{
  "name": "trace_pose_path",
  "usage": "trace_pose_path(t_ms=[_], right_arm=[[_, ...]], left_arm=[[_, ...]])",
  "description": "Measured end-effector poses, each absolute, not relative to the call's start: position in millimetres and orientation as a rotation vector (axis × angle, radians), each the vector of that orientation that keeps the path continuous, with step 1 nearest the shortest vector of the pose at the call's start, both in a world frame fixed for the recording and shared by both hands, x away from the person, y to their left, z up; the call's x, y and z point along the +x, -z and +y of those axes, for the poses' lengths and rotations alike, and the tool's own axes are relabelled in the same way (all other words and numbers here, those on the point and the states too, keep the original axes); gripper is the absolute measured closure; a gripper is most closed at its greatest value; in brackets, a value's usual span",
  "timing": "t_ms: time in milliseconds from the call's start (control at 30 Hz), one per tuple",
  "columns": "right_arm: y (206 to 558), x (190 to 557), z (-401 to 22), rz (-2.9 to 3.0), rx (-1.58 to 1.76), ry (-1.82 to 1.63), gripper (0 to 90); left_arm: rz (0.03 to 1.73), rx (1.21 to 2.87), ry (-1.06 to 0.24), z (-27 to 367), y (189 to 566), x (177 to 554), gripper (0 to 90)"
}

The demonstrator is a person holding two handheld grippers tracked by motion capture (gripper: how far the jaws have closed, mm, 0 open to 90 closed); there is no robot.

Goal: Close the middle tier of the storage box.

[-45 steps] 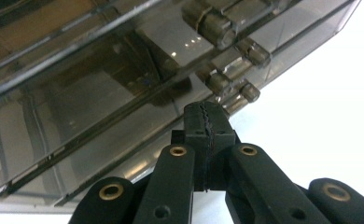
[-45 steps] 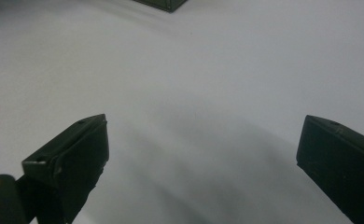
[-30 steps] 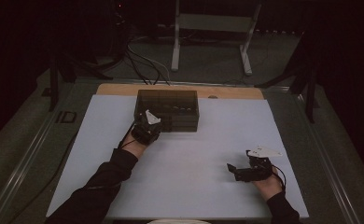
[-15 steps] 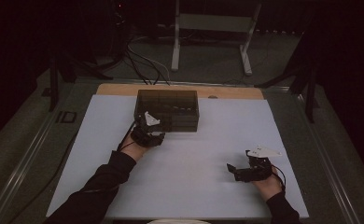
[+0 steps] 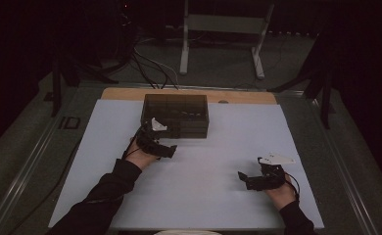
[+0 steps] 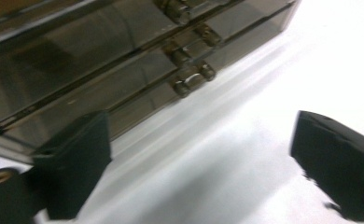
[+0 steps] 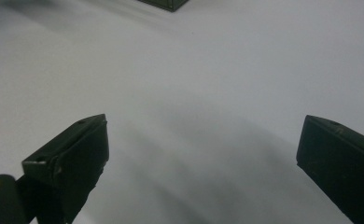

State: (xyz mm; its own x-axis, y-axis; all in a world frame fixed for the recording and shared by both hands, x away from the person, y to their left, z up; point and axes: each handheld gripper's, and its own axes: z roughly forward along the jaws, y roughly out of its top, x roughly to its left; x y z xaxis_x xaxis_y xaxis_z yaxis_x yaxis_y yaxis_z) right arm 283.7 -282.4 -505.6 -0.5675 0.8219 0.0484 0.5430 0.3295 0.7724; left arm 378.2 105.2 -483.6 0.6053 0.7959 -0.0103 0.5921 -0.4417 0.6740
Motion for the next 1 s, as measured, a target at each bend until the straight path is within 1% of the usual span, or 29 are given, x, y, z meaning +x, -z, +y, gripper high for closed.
trace_pose_path(t_ms=[100, 200, 233, 300, 400, 467, 600, 767, 1000], right_arm=[[506, 283, -283, 2.249, 1.214, -1.1, 2.4], [505, 283, -283, 2.248, 1.21, -1.097, 2.4], [505, 283, -283, 2.245, 1.214, -1.104, 2.4], [505, 283, -283, 2.248, 1.21, -1.1, 2.4], [505, 283, -283, 2.247, 1.206, -1.104, 2.4], [504, 283, -283, 2.246, 1.208, -1.106, 2.4], [504, 283, -282, 2.247, 1.206, -1.105, 2.4], [504, 283, -282, 2.247, 1.205, -1.103, 2.4], [504, 283, -281, 2.249, 1.202, -1.108, 2.4]], left_arm=[[1.059, 2.193, -0.356, 105, 483, 378, 0.8], [1.005, 2.228, -0.315, 103, 483, 378, 0.8], [0.98, 2.24, -0.282, 102, 484, 378, 0.8], [0.958, 2.253, -0.266, 101, 484, 378, 0.8], [0.925, 2.249, -0.24, 100, 484, 378, 0.8], [0.884, 2.258, -0.201, 100, 483, 377, 0.8], [0.817, 2.273, -0.24, 99, 480, 374, 0.8], [0.779, 2.256, -0.202, 103, 472, 372, 0.8], [0.742, 2.242, -0.203, 113, 467, 365, 0.8]])
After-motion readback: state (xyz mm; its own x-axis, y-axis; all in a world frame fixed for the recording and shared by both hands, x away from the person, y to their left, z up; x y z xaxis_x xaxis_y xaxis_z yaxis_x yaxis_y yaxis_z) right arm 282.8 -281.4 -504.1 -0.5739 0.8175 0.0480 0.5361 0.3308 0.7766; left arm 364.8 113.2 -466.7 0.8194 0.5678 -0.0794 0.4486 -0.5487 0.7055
